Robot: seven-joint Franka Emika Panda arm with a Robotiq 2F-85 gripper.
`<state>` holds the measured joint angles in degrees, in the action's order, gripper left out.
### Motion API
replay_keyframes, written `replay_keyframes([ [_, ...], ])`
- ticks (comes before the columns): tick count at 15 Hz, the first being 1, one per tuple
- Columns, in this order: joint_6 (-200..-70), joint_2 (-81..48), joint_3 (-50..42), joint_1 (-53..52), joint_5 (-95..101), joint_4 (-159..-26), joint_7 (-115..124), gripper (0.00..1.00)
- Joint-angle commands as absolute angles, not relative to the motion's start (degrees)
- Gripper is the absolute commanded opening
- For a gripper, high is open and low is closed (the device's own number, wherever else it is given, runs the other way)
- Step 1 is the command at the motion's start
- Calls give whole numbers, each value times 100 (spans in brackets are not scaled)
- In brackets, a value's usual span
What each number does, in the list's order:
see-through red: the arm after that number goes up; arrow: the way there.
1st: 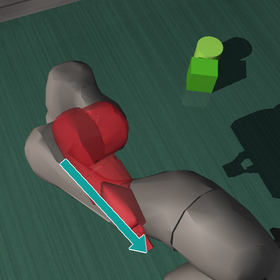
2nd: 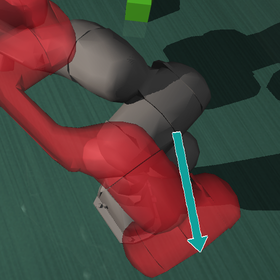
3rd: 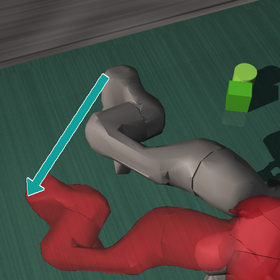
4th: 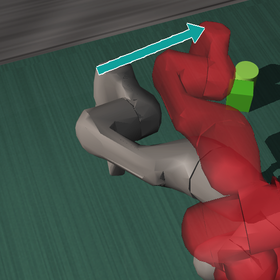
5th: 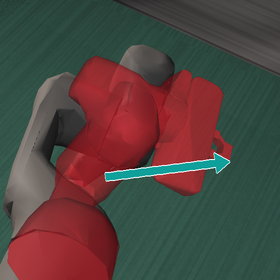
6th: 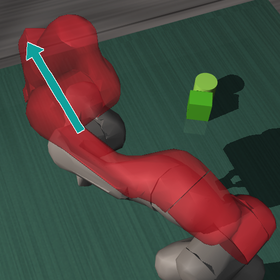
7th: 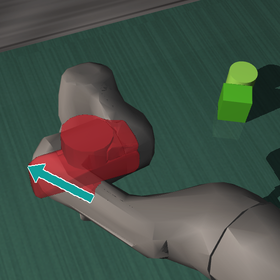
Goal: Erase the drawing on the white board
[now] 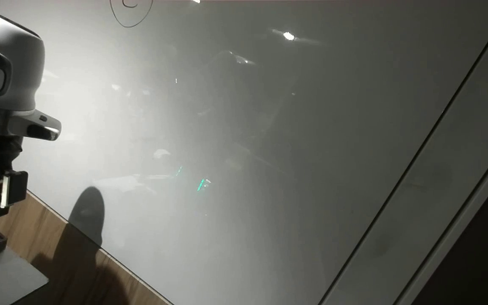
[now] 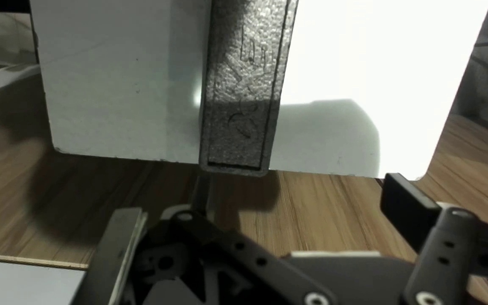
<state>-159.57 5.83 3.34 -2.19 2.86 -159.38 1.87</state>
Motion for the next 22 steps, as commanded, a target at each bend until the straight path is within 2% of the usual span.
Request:
replay_keyframes([
  [1,-16539,208,293,-101,571,-15937,291,100],
  [14,-16574,-194,143,102,2308,-15932,1669,100],
  [22,-16912,-518,158,101,2210,-15927,1639,100],
])
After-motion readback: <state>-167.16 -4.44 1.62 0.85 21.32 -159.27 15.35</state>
